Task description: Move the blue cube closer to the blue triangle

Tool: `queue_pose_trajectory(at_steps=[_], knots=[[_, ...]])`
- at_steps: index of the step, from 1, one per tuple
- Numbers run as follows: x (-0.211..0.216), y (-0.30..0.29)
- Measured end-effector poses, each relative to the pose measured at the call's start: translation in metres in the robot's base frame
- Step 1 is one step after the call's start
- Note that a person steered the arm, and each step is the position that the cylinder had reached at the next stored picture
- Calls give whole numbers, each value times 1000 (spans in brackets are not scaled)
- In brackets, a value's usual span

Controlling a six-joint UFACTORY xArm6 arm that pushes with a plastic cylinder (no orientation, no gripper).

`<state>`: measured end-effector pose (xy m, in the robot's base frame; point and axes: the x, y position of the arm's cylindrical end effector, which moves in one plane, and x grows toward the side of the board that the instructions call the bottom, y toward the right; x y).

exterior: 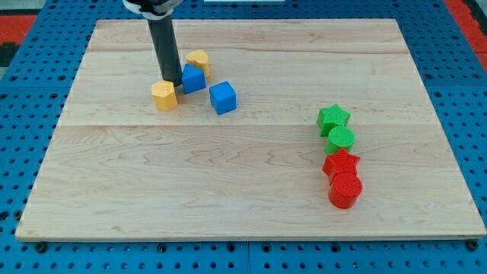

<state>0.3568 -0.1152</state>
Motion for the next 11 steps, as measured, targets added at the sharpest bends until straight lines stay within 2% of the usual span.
queue_pose_trajectory(at_steps=[1, 3, 4, 6, 7, 8, 9, 10, 11], knots=[[14, 2], [27, -48], [48, -100], [79, -90], [93, -53], [121, 14], [110, 56], [75, 83], [60, 118]])
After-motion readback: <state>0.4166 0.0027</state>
